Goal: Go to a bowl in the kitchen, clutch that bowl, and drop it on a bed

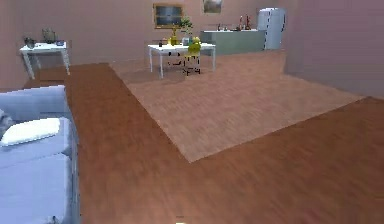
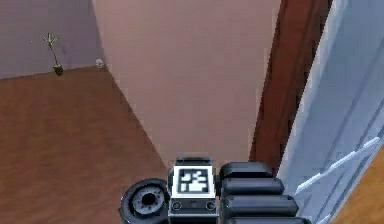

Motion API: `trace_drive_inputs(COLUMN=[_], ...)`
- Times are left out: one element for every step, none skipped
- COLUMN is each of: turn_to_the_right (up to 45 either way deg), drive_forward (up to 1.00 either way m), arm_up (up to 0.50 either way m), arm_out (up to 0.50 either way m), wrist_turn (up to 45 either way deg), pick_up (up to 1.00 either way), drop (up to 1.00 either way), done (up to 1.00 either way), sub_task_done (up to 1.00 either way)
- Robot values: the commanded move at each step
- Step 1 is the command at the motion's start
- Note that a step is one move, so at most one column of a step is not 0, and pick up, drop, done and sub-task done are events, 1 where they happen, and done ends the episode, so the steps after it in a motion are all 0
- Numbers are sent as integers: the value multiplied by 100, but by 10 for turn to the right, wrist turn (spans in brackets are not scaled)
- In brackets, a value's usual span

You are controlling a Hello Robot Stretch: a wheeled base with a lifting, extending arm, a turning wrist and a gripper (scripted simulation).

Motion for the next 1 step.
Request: trace_drive_inputs(turn_to_the_right=[0], drive_forward=[10], arm_up=[0], arm_out=[0], wrist_turn=[0], pick_up=[0], drop=[0], done=[0], sub_task_done=[0])
